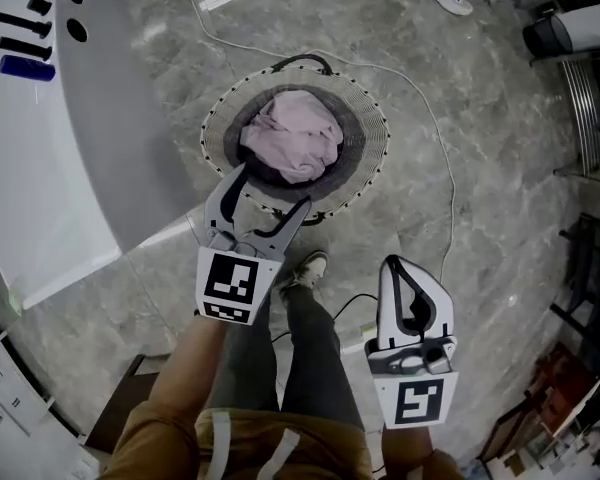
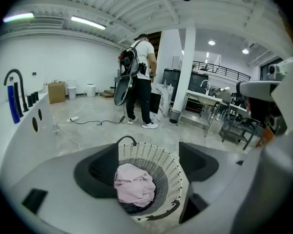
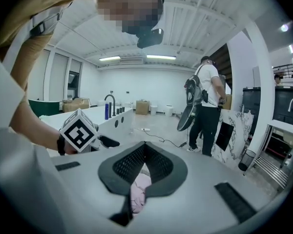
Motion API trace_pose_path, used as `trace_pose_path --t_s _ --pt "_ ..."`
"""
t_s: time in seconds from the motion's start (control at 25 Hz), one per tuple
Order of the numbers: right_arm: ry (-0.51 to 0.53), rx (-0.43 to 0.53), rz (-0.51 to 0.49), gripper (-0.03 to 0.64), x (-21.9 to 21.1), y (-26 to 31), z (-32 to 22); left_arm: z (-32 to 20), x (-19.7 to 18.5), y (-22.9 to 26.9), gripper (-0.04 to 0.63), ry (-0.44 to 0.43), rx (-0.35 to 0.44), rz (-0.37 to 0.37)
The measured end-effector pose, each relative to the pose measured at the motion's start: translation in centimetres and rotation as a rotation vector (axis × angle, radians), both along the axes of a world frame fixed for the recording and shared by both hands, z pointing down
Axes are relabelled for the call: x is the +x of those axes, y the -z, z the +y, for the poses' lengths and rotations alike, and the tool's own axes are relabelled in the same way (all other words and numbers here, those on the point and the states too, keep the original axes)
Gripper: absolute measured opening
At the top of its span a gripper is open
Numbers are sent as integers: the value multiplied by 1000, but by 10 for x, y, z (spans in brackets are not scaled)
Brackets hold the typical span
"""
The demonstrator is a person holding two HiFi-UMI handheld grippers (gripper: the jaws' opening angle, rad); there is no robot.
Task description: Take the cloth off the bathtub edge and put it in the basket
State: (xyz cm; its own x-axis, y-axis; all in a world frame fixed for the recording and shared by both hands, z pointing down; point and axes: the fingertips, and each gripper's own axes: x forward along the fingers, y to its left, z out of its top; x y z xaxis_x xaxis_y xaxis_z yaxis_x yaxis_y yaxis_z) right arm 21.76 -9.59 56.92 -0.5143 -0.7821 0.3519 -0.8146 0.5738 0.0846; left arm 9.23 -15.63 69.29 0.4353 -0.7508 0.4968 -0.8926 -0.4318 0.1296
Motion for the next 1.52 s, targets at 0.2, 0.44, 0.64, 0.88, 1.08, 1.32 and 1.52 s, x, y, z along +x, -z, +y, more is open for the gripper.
trace_pose_path --t_s 0.2,0.44,0.64,0.88,1.08,1.32,1.52 --pt "28 33 -7 5 1 62 11 18 -13 57 249 62 17 -36" --pt "42 56 -20 4 1 123 26 37 -10 127 11 74 68 -59" --pt "43 109 -34 4 2 178 29 48 -11 195 8 45 119 -65" --pt "55 206 -58 3 1 242 29 46 -9 295 8 9 260 -88" --pt "77 252 -54 4 -4 280 43 57 -17 382 8 7 363 -67" --pt "79 218 -20 3 -1 297 57 74 -39 454 8 47 430 -78" --pt "110 252 -14 3 -8 320 56 89 -34 487 8 38 505 -46"
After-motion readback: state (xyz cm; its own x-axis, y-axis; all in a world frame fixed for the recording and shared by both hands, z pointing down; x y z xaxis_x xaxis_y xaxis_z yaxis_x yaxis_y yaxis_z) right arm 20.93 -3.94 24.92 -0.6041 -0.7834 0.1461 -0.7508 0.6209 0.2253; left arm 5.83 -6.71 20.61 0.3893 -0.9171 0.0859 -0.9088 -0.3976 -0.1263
